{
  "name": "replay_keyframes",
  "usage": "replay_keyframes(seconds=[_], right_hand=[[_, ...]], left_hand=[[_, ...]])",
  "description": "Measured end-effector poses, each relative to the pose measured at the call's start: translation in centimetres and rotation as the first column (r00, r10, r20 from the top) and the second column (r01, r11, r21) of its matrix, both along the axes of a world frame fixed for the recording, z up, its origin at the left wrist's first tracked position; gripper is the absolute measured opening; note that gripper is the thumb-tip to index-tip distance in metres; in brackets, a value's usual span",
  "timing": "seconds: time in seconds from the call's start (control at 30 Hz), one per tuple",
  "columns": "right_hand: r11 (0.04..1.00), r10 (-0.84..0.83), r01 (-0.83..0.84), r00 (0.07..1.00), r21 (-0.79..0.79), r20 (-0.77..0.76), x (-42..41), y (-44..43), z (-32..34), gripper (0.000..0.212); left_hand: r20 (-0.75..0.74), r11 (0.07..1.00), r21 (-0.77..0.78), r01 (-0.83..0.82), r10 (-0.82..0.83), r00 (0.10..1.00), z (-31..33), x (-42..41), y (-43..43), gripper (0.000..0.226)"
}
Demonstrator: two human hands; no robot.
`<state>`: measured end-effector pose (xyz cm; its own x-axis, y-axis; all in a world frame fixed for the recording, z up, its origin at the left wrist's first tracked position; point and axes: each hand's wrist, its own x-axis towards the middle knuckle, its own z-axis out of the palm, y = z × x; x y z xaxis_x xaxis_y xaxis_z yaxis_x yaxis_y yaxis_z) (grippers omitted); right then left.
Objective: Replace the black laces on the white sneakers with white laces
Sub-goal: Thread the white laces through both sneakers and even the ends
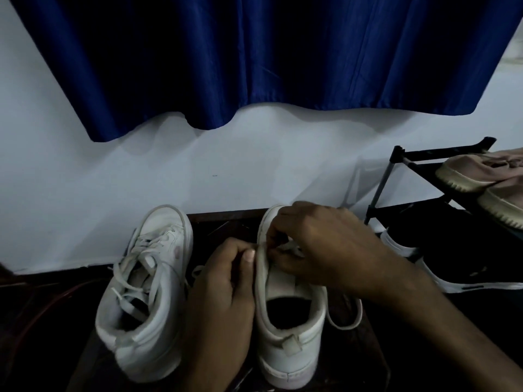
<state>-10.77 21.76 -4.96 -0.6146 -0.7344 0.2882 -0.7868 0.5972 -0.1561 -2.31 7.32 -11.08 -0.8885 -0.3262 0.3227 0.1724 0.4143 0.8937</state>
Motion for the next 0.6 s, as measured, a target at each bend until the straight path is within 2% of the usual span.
replay_keyframes(seconds=[0.07, 0.13, 0.2, 0.3, 0.37, 0.43, 0.5, 0.53, 0.6], right_hand=[[0.998, 0.001, 0.008, 0.991, -0.068, 0.133, -0.3, 0.4, -0.3, 0.012], [0.974, 0.024, 0.052, 0.945, -0.222, 0.326, -0.8, 0.9, -0.9, 0.008], [0.943, 0.051, 0.096, 0.905, -0.318, 0.423, -1.1, 0.8, -1.5, 0.007], [0.903, 0.064, 0.178, 0.845, -0.392, 0.53, -0.8, 0.6, -2.0, 0.01], [0.859, -0.017, 0.268, 0.866, -0.437, 0.499, -0.4, 0.7, -1.9, 0.009], [0.817, -0.131, 0.34, 0.896, -0.466, 0.424, 0.5, 1.0, -1.2, 0.029], [0.874, -0.154, 0.324, 0.891, -0.361, 0.427, 2.0, 0.8, -0.4, 0.047], [0.916, -0.148, 0.288, 0.889, -0.28, 0.433, 2.9, 0.3, -0.2, 0.046], [0.941, -0.137, 0.248, 0.9, -0.228, 0.414, 3.7, 0.3, -0.5, 0.038]], left_hand=[[0.022, 0.998, 0.059, -0.001, 0.0, 1.0, -0.1, -0.1, 0.2, 0.02], [0.041, 0.991, 0.13, 0.0, -0.005, 0.999, -0.4, -0.2, 0.5, 0.02], [0.036, 0.985, 0.174, -0.016, 0.01, 0.999, -0.6, -0.4, 0.6, 0.021], [0.012, 0.988, 0.148, -0.05, 0.049, 0.999, -1.1, -0.6, 0.8, 0.02], [-0.014, 0.994, 0.087, -0.066, 0.067, 0.998, -1.2, -0.4, 0.9, 0.018], [-0.042, 0.996, 0.039, -0.077, 0.079, 0.996, -1.2, 0.0, 1.0, 0.017], [-0.046, 0.997, 0.04, -0.072, 0.073, 0.996, -1.3, 0.2, 0.8, 0.019], [-0.041, 0.996, 0.061, -0.064, 0.066, 0.997, -1.5, 0.3, 0.5, 0.018], [-0.017, 0.99, 0.138, -0.039, 0.042, 0.999, -1.8, 0.2, 0.5, 0.015]])
